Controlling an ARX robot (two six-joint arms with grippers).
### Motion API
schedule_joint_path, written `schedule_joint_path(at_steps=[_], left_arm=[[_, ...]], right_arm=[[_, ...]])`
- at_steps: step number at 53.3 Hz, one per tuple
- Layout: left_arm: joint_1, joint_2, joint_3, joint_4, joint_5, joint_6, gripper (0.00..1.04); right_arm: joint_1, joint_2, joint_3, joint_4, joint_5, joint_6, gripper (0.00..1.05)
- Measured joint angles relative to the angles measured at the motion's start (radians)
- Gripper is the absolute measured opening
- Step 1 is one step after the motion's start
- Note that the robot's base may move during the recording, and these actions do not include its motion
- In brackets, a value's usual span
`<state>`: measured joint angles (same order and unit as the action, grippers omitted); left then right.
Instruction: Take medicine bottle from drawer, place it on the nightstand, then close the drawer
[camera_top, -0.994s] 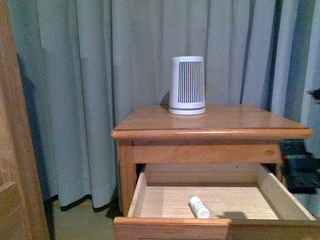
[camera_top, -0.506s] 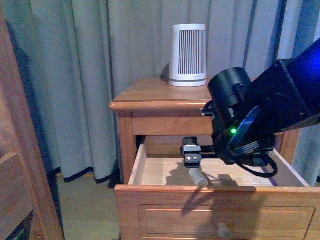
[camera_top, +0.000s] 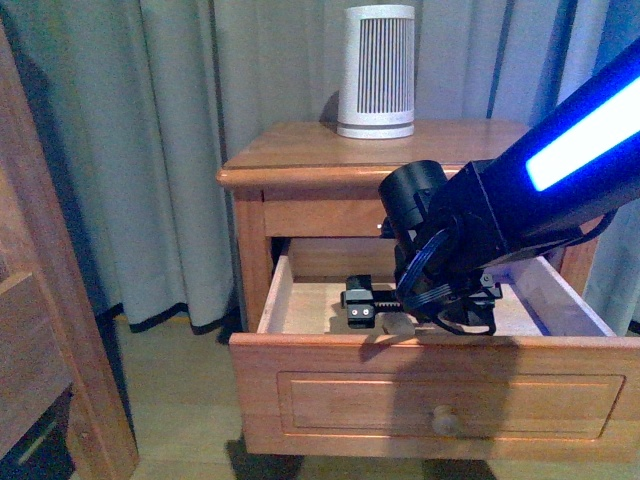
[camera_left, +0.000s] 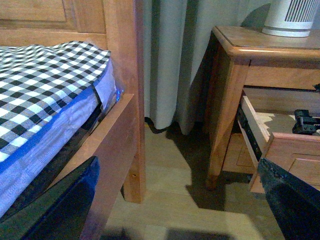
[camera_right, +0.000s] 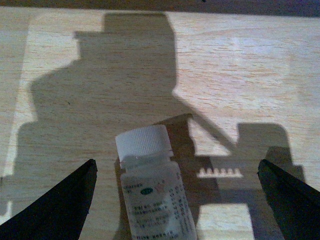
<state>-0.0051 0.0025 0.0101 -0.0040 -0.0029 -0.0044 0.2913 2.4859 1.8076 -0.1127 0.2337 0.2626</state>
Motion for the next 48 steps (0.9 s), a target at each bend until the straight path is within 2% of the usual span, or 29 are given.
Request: schedule_joint_path(at_steps=[7, 9, 33, 40, 48], left_arm=[[0.0, 0.0, 0.0, 0.0, 0.0, 0.0, 0.98], [0.0, 0.0, 0.0, 0.0, 0.0, 0.0, 0.98], [0.0, 0.0, 0.0, 0.0, 0.0, 0.0, 0.98], [0.0, 0.0, 0.0, 0.0, 0.0, 0.0, 0.98], [0.0, 0.0, 0.0, 0.0, 0.0, 0.0, 0.98]], right_arm=[[0.005, 0.035, 0.039, -0.014, 0.0, 0.005, 0.98], [0.006, 0.04, 0.045, -0.018, 0.007, 0.006, 0.95], [0.012, 0.034, 0.055, -0.052, 0.013, 0.039, 0.32], [0.012, -0.013, 0.024, -0.096, 0.003, 0.101, 0.3], [0.019, -0.158, -0.068, -0.158, -0.053, 0.22, 0.3]])
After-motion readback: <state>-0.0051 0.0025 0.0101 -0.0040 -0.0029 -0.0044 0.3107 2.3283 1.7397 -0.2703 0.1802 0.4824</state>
